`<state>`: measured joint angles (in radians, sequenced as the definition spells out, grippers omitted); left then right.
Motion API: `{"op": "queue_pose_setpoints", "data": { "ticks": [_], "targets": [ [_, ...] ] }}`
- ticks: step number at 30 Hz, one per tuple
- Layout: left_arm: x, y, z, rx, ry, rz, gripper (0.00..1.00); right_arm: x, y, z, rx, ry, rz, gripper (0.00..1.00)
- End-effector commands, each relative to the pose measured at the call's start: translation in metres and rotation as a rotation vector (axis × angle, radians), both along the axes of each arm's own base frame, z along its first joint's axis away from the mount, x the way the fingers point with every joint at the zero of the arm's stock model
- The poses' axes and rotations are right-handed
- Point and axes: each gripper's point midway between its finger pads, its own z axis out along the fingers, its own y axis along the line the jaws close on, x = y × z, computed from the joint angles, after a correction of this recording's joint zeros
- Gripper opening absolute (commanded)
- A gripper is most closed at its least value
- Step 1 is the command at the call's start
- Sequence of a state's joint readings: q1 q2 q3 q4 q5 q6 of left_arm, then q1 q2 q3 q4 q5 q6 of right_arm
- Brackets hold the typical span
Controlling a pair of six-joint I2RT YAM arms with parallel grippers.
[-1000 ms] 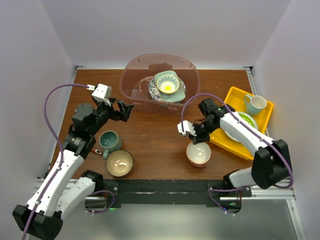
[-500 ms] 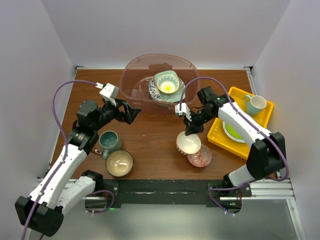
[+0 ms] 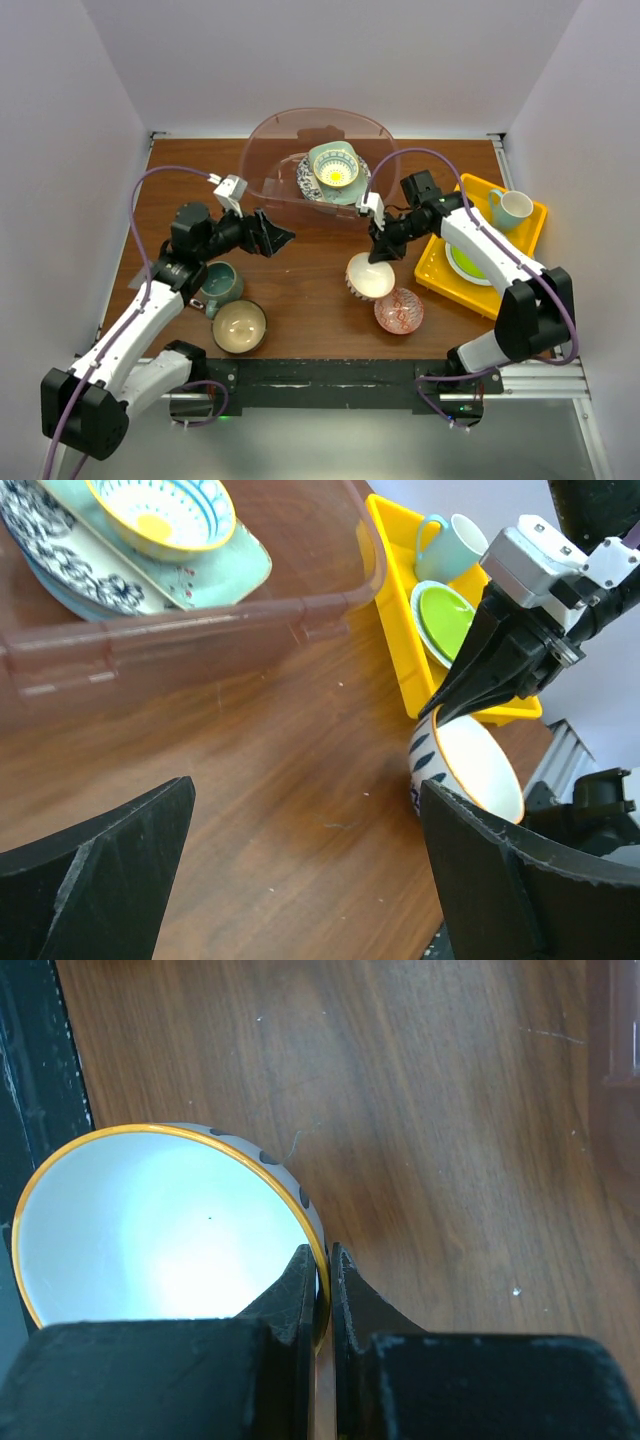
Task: Place the mixed dishes into the plastic bin
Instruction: Pick up the bowl from the center of the board.
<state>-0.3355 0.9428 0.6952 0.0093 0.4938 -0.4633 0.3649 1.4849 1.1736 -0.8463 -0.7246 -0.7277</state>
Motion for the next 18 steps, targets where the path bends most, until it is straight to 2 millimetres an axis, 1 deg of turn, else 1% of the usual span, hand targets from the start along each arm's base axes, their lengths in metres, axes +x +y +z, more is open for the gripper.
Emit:
{"op": "queue_pose_setpoints", "data": {
  "ticks": [1, 6, 8, 11, 13, 14, 15, 18],
  "targets": [
    [-0.01, -0.017, 0.016, -0.06, -0.004, -0.025, 1.0, 0.006, 0.006, 0.018, 0.089, -0.031, -0.068, 0.0],
    [-0.015, -0.038, 0.017, -0.024, 0.006, 0.009, 1.0, 0.012, 0.002, 0.023, 0.121, -0.033, -0.111, 0.0],
    [-0.02, -0.043, 0.01, -0.015, 0.05, 0.011, 1.0, 0.014, -0.002, 0.024, 0.131, -0.03, -0.134, 0.0],
    [-0.023, -0.05, 0.008, -0.03, 0.076, 0.018, 1.0, 0.017, -0.007, 0.027, 0.147, -0.047, -0.155, 0.0],
    [-0.024, -0.054, 0.007, -0.032, 0.087, 0.02, 1.0, 0.018, -0.009, 0.027, 0.15, -0.056, -0.163, 0.0],
    [-0.024, -0.056, 0.01, -0.04, 0.092, 0.031, 1.0, 0.019, -0.012, 0.024, 0.146, -0.055, -0.172, 0.0],
    [-0.024, -0.057, 0.007, -0.033, 0.105, 0.039, 1.0, 0.02, -0.014, 0.024, 0.146, -0.059, -0.177, 0.0],
    [-0.024, -0.062, 0.008, -0.033, 0.122, 0.065, 1.0, 0.022, -0.019, 0.018, 0.134, -0.063, -0.191, 0.0]
  ]
}}
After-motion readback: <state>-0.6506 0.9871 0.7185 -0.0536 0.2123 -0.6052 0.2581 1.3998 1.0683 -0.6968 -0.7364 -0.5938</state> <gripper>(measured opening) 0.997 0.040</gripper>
